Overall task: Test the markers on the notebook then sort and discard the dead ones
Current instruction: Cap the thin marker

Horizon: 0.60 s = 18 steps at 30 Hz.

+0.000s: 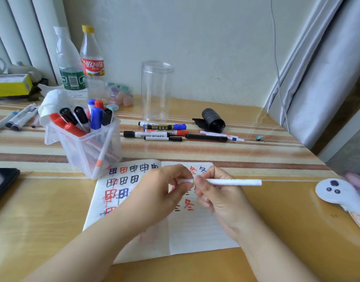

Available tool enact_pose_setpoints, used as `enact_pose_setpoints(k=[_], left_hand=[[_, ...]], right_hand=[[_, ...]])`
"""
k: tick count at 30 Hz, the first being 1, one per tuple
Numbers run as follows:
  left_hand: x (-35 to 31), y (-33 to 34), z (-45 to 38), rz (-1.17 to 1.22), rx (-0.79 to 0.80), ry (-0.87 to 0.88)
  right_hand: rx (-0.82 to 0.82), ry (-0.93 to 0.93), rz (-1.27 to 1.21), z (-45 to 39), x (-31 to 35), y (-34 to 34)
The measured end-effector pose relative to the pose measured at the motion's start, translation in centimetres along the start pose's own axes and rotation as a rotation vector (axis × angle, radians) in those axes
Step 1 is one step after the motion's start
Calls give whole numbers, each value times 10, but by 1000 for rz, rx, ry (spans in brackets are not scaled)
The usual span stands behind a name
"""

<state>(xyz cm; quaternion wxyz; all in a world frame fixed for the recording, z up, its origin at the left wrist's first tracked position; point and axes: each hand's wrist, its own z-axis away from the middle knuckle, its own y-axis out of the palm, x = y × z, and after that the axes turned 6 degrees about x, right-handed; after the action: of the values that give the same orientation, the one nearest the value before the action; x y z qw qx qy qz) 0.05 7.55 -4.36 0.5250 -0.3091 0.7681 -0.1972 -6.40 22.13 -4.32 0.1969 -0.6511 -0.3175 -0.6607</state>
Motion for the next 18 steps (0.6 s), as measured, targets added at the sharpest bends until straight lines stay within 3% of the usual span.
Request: enact_pose_setpoints(k=[6,13,18], left_hand=[[-9,-57,3,63,-329,-113],[-9,-141,33,92,-701,-78],[-2,-178,35,-83,-793,-164]], right_hand=[[4,104,-42,-7,30,35],[77,61,27,-18,45,75],[126,30,51,-24,50,96]])
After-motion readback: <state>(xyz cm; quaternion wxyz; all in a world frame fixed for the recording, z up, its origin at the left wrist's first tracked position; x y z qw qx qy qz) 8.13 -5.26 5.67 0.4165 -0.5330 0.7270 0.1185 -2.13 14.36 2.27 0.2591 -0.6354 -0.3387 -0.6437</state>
